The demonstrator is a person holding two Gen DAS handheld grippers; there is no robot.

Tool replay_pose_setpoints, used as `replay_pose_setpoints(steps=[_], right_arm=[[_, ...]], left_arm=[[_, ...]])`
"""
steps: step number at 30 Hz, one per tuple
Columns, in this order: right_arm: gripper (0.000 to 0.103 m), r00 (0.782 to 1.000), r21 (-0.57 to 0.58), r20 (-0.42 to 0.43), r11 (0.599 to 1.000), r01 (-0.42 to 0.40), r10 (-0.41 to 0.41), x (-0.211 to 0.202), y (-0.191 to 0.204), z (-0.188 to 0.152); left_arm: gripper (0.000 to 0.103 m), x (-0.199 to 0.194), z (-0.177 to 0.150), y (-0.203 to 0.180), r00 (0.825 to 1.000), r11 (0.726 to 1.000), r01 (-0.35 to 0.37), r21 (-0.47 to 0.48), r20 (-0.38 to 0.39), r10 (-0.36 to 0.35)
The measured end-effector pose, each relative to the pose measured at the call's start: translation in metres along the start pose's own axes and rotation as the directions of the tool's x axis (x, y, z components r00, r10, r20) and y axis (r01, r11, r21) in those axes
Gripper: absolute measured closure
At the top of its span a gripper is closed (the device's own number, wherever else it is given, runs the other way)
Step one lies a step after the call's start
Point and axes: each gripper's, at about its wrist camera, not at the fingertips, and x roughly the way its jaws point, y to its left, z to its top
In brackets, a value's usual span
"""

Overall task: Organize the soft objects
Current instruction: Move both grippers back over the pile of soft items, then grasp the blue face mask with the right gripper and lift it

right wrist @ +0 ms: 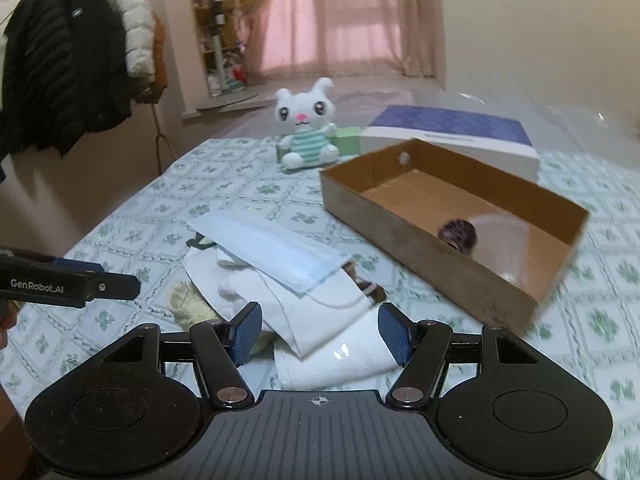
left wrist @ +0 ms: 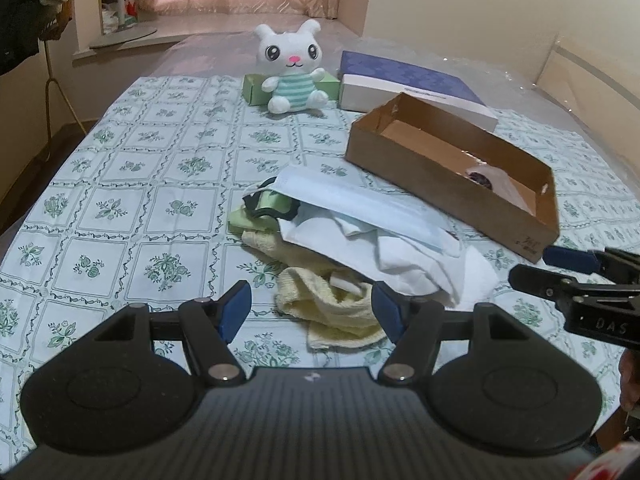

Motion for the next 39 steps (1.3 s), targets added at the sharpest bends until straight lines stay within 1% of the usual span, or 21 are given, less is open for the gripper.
replay_pose_setpoints(steps=[4, 10, 16, 19, 21, 22, 24, 25, 26, 27, 29, 30, 33, 39], right_arm=[[0.038, 1.0, -0.072, 0.012, 0.997, -0.008, 0.009, 0.023, 0.012, 0.005], [0.038, 0.999, -0.151, 0.02, 0.988, -0.025, 0.029, 0.058, 0.028, 0.013], [0.038, 0.999, -0.243, 0.027, 0.97, -0.014, 0.021, 0.089, 0.042, 0.018], [0.041, 1.0, -0.296, 0.019, 0.955, -0.004, 0.01, 0.104, 0.048, 0.018], [0.048, 1.0, -0.335, 0.006, 0.942, 0.005, -0.004, 0.114, 0.053, 0.016], [0.05, 1.0, -0.345, 0.0, 0.939, 0.009, -0.009, 0.119, 0.054, 0.014], [0.056, 1.0, -0.341, -0.013, 0.94, 0.006, -0.012, 0.127, 0.053, 0.012], [0.061, 1.0, -0.334, -0.017, 0.942, 0.006, -0.013, 0.131, 0.052, 0.011], [0.07, 1.0, -0.324, -0.017, 0.946, 0.001, -0.007, 0.132, 0.051, 0.01], [0.075, 1.0, -0.315, -0.014, 0.949, -0.008, 0.004, 0.133, 0.05, 0.01], [0.094, 1.0, -0.303, -0.001, 0.953, -0.022, 0.023, 0.13, 0.048, 0.01], [0.097, 1.0, -0.298, 0.008, 0.954, -0.024, 0.028, 0.129, 0.047, 0.011], [0.1, 0.999, -0.277, 0.042, 0.961, -0.017, 0.03, 0.121, 0.041, 0.014], [0.101, 0.992, -0.194, 0.119, 0.981, -0.004, 0.028, 0.09, 0.022, 0.025]], left_arm=[[0.039, 0.015, 0.004, 0.006, 1.0, 1.0, -0.007, -0.015, -0.009, 0.006], [0.039, 0.036, 0.009, 0.014, 1.0, 0.999, -0.014, -0.032, -0.022, 0.014], [0.039, 0.052, 0.01, 0.021, 0.999, 0.999, -0.021, -0.049, -0.032, 0.019], [0.039, 0.059, 0.011, 0.025, 0.999, 0.998, -0.024, -0.059, -0.035, 0.022], [0.039, 0.063, 0.012, 0.028, 0.999, 0.998, -0.027, -0.064, -0.036, 0.025], [0.039, 0.065, 0.012, 0.029, 0.999, 0.997, -0.029, -0.067, -0.036, 0.027], [0.04, 0.069, 0.013, 0.031, 0.999, 0.997, -0.03, -0.074, -0.037, 0.027], [0.04, 0.07, 0.013, 0.032, 0.999, 0.997, -0.03, -0.076, -0.037, 0.027], [0.04, 0.071, 0.013, 0.033, 0.999, 0.997, -0.03, -0.077, -0.036, 0.028], [0.04, 0.072, 0.013, 0.033, 0.999, 0.997, -0.031, -0.077, -0.035, 0.028], [0.04, 0.072, 0.014, 0.033, 0.999, 0.997, -0.031, -0.076, -0.032, 0.028], [0.041, 0.072, 0.014, 0.033, 0.999, 0.997, -0.029, -0.075, -0.03, 0.027], [0.043, 0.069, 0.015, 0.031, 1.0, 0.997, -0.024, -0.069, -0.019, 0.022], [0.043, 0.062, 0.017, 0.021, 1.0, 0.999, -0.002, -0.039, 0.007, 0.002]])
